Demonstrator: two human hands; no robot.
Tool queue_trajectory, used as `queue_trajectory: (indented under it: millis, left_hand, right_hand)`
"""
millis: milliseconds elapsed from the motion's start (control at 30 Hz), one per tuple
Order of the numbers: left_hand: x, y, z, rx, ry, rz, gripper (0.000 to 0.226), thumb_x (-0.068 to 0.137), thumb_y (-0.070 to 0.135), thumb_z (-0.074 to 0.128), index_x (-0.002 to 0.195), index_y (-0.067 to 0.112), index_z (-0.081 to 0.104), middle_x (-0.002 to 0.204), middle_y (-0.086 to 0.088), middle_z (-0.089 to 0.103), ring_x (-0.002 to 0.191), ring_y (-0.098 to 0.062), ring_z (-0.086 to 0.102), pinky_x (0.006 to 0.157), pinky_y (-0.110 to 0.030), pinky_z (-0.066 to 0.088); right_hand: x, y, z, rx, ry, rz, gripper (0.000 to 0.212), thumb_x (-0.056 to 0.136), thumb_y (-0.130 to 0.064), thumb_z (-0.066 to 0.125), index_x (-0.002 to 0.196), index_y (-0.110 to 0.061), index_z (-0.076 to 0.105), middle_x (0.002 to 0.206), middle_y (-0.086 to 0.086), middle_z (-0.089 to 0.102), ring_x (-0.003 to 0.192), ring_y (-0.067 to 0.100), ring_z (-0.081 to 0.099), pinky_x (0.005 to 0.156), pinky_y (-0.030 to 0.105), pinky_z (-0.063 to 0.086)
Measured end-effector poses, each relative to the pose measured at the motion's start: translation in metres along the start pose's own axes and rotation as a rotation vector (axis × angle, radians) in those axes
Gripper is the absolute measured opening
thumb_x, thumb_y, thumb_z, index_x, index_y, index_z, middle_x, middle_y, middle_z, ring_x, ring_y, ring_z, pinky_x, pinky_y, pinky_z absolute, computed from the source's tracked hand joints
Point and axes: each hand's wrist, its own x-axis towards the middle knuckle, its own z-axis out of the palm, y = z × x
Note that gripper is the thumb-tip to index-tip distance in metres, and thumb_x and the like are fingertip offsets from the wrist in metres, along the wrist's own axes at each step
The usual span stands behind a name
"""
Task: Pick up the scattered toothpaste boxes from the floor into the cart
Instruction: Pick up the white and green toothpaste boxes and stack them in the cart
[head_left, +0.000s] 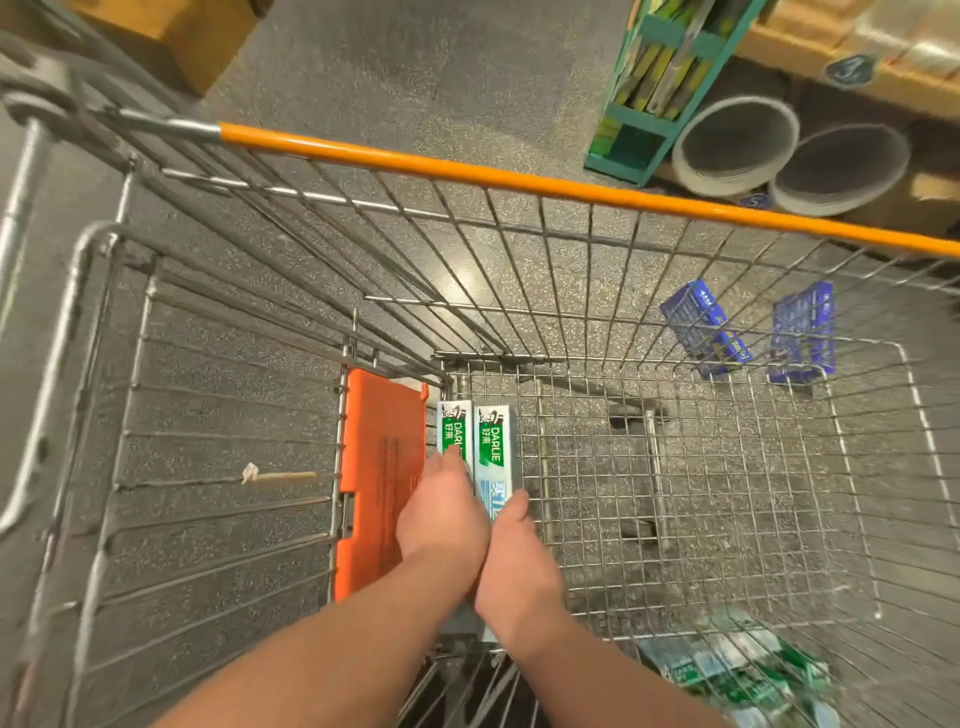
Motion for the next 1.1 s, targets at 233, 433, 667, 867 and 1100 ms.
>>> queue_trajectory:
  millis: [233,433,667,867,1100]
  left_hand:
    - [-0.015,0.008,-0.018,0.044,-0.050,0.137,0.021,0.101,0.038,0.051,0.111,0.021,0.059,0.118,0.001,0.060,0.107,-0.026,0.060,0.078,-0.035,0.048]
    - [-0.062,0.057,-0.062,0.094,-0.097,0.359,0.049,0.102,0.056,0.039,0.125,0.018,0.061,0.132,-0.009,0.063,0.119,-0.030,0.060,0.093,-0.037,0.047]
    - [-0.167,0.143,-0.083,0.194,-0.108,0.823,0.052,0.099,0.062,0.042,0.128,0.025,0.064,0.120,-0.010,0.071,0.114,-0.032,0.065,0.091,-0.039,0.051]
    - [-0.292,0.212,-0.046,0.138,-0.210,1.171,0.055,0.098,0.064,0.042,0.125,0.021,0.065,0.121,-0.009,0.071,0.113,-0.031,0.066,0.090,-0.042,0.049]
    - [-0.411,0.221,0.016,0.256,-0.299,1.410,0.069,0.089,0.073,0.031,0.123,0.023,0.063,0.124,-0.006,0.068,0.112,-0.030,0.063,0.094,-0.045,0.052]
  right_hand:
    - [-0.007,0.002,-0.045,0.023,0.052,-0.052,0.040,0.096,-0.021,0.055,0.132,-0.013,0.038,0.121,0.007,0.061,0.112,0.030,0.065,0.083,0.040,0.050]
    - [-0.071,0.030,-0.109,0.189,0.218,-0.054,0.050,0.094,-0.032,0.057,0.139,-0.014,0.043,0.130,0.013,0.060,0.119,0.036,0.061,0.096,0.043,0.052]
    - [-0.201,0.129,-0.162,0.323,0.592,0.068,0.039,0.096,-0.035,0.056,0.131,-0.019,0.059,0.130,0.012,0.062,0.121,0.034,0.060,0.099,0.044,0.052]
    - [-0.309,0.233,-0.151,0.508,0.844,0.295,0.041,0.095,-0.030,0.058,0.133,-0.016,0.057,0.128,0.015,0.062,0.119,0.037,0.060,0.097,0.045,0.052]
    - [-0.400,0.327,-0.080,0.663,0.909,0.449,0.049,0.095,-0.033,0.058,0.141,-0.018,0.052,0.135,0.011,0.059,0.123,0.034,0.057,0.100,0.044,0.050]
